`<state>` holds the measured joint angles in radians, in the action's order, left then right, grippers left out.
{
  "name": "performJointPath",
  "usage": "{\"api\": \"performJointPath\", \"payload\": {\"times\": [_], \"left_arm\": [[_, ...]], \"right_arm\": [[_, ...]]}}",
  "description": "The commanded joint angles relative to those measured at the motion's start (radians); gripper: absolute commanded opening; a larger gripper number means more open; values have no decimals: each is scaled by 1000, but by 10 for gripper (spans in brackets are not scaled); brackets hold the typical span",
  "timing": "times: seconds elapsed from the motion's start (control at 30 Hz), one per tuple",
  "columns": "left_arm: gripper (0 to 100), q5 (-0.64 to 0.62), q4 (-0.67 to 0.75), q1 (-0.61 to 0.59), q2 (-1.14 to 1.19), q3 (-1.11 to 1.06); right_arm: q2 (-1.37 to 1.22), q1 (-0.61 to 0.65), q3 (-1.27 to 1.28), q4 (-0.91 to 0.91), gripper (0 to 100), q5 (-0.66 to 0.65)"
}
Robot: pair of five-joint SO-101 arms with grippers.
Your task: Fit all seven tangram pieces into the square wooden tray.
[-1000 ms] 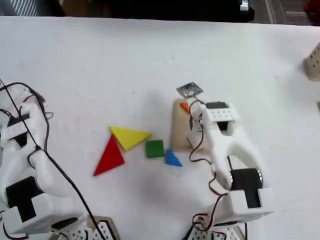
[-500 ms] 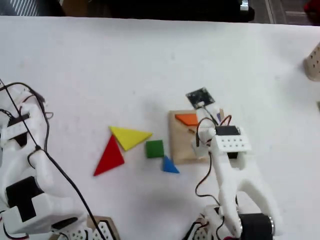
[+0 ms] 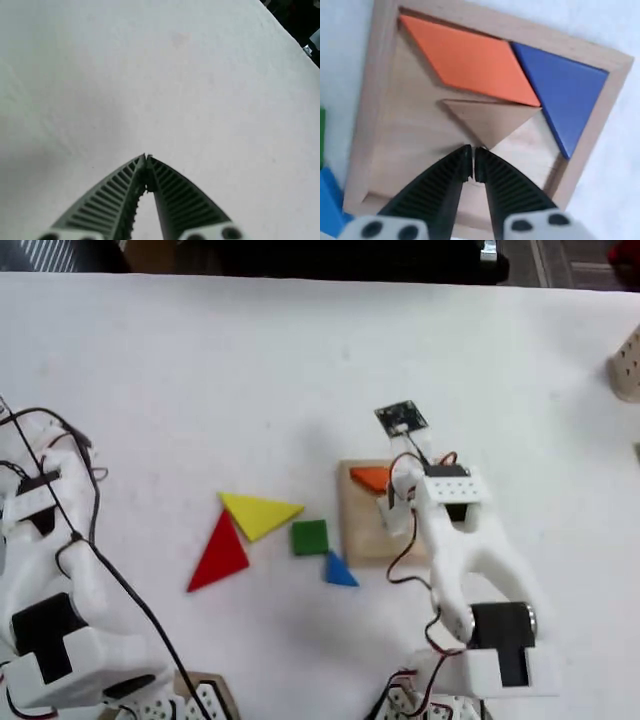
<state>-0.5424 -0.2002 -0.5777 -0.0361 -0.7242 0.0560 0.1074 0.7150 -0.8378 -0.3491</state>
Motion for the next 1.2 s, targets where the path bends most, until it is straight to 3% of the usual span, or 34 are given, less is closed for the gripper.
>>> {"api": "performJointPath", "payload": {"times": [0.0,0.27,0.6,0.97,1.17], "left_arm": [[24,-18,26,13,-50,11],[24,-18,26,13,-50,9],[24,-18,26,16,-50,12],[24,-18,26,19,-50,14],[24,-18,28,35,-50,14]], "right_arm": [[-8,-1,-81,8,18,6],[18,-2,-87,42,18,11],[206,4,-23,-108,18,12],[498,298,224,-225,22,69],[541,381,282,-206,190,75]]}}
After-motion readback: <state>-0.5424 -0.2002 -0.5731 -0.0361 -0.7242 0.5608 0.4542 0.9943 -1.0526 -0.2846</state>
